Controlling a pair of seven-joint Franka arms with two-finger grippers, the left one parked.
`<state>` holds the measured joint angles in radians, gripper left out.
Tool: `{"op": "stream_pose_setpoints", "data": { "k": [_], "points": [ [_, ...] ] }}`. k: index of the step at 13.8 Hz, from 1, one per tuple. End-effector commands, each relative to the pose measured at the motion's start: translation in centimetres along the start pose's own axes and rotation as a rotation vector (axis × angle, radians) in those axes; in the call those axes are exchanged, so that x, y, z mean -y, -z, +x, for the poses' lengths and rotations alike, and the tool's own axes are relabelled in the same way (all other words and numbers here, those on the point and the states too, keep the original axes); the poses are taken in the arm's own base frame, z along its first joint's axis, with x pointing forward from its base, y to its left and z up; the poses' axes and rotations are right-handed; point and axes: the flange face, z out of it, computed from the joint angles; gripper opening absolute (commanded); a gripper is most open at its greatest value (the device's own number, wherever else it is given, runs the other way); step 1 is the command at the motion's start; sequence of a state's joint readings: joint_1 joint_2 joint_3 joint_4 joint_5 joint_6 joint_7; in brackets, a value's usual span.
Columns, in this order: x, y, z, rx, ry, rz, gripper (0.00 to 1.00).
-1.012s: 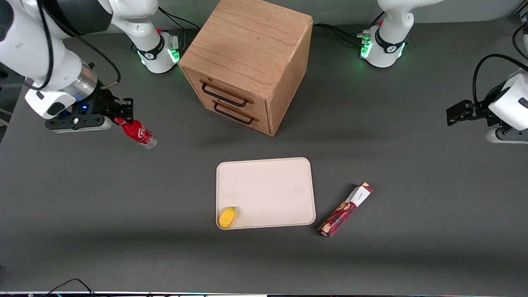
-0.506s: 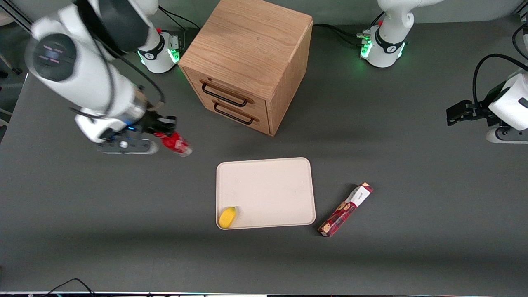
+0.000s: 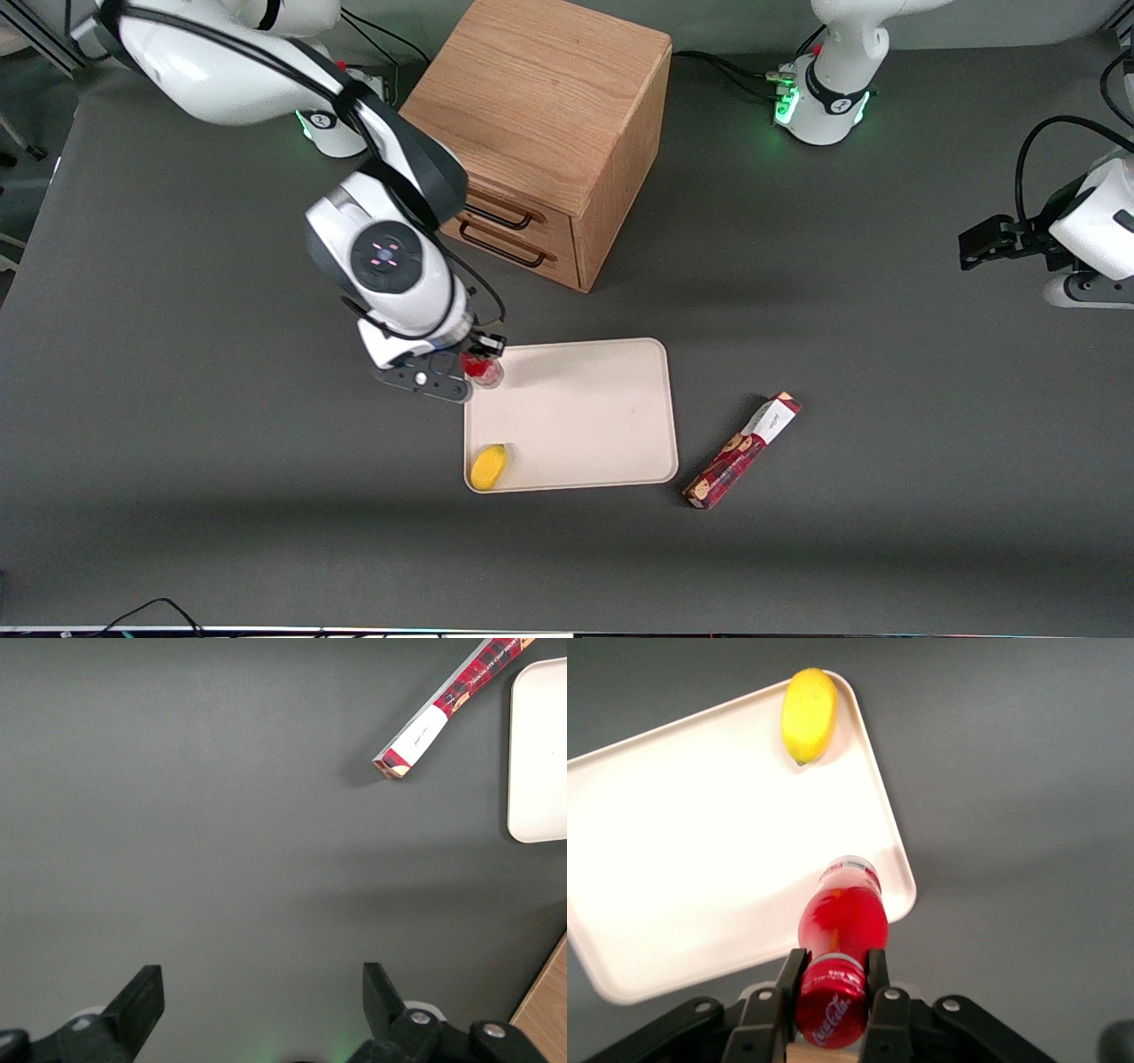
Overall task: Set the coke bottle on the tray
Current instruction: 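Lower the bottle onto the tray, open the right gripper and rise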
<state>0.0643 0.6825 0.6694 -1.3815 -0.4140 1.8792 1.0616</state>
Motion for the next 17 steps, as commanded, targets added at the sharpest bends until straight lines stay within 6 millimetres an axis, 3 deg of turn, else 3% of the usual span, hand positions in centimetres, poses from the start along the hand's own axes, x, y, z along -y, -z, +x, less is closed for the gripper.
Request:
{"op": "stream_pose_setpoints", "data": {
  "k": [1,3,4,5,6,7,9,12,13,15,16,17],
  "points": [
    [0.9,-1.8,-0.4,-0.036,-0.011,0.02,0.0],
    [0.4,-3.2,-0.4,-0.047,-0.006,0.008,0.04],
    [0.5,-3.3,-0.5,-0.049,-0.002,0.006,0.27],
    [0.4,-3.2,-0.4,-0.05,-0.005,0.008,0.79],
    [0.3,-2.4,-0.1,-0.06,-0.007,0.013,0.93],
    [0.2,-1.0,0.0,-0.075,-0.008,0.018,1.0],
    [-0.7,4.6,-0.4,-0.139,-0.014,0.017,1.0],
    [-5.1,15.7,-1.3,-0.194,0.062,-0.061,1.0],
    [-7.7,19.1,-1.3,-0.149,0.109,-0.056,1.0],
    [-15.0,24.3,-0.3,-0.088,0.174,-0.076,1.0],
    [-18.8,26.4,0.1,-0.065,0.202,-0.051,1.0],
    [-22.9,27.1,0.8,-0.042,0.227,-0.044,1.0]
  ]
}}
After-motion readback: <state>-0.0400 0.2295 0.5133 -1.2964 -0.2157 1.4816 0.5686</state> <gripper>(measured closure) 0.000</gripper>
